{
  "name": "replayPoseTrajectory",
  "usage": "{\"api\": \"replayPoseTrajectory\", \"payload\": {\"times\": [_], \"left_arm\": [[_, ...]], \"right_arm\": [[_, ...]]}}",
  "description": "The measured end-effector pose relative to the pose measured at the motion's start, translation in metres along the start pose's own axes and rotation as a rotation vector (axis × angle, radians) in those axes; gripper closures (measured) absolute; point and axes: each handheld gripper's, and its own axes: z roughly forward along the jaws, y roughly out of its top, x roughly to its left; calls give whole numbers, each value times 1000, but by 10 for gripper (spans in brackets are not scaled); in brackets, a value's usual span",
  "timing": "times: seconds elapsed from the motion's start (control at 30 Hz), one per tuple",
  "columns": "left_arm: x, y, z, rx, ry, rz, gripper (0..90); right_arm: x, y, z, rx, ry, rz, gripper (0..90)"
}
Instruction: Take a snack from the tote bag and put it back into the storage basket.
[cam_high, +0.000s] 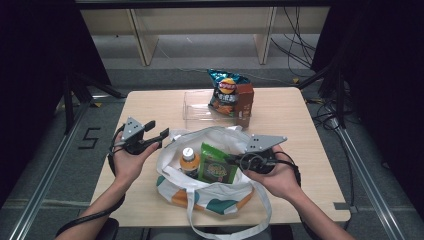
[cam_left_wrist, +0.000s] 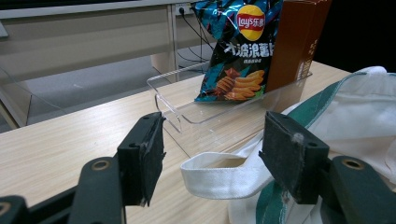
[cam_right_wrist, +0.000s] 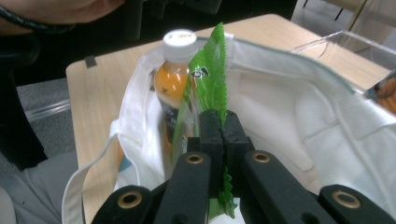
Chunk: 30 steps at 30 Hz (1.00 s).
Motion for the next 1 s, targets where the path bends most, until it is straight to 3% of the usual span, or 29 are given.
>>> {"api": "replayPoseTrajectory", "payload": {"times": [0.2, 0.23, 0.3, 0.43, 0.53, 0.67, 0.7, 0.73, 0.77, 0.83, 0.87, 0.93, 1.0], "left_arm": [[-1, 0, -1, 10, 5, -3, 381], [-1, 0, 0, 8, 5, -5, 381], [-1, 0, 0, 7, 6, -6, 381], [-1, 0, 0, 6, 4, -5, 381], [-1, 0, 0, 7, 4, -7, 381], [-1, 1, -1, 6, 6, -8, 381], [-1, 1, -1, 5, 5, -7, 381], [-1, 1, -1, 5, 5, -9, 381], [-1, 1, -1, 6, 5, -9, 381], [0, 0, 0, -3, -3, -6, 381], [-1, 0, -1, 8, 6, -9, 381], [-1, 0, 0, 6, 5, -6, 381], [-1, 0, 0, -2, 0, -10, 381]], "right_arm": [[-7, 10, -9, -39, -23, -12, 900], [-7, 12, -11, -36, -28, 15, 900], [-9, 14, -13, -42, -28, 18, 900], [-14, 20, -17, -77, -54, -7, 900], [-14, 24, -18, -75, -51, 16, 900], [-17, 30, -18, -90, -56, -10, 900], [-16, 30, -18, -99, -65, 10, 900], [-18, 32, -19, -86, -56, 2, 900], [-18, 33, -20, -109, -71, -5, 900], [-19, 36, -22, -96, -65, 14, 900], [-20, 37, -23, -112, -73, -7, 900], [-20, 38, -23, -133, -84, 2, 900], [-23, 39, -24, -124, -79, -5, 900]]}}
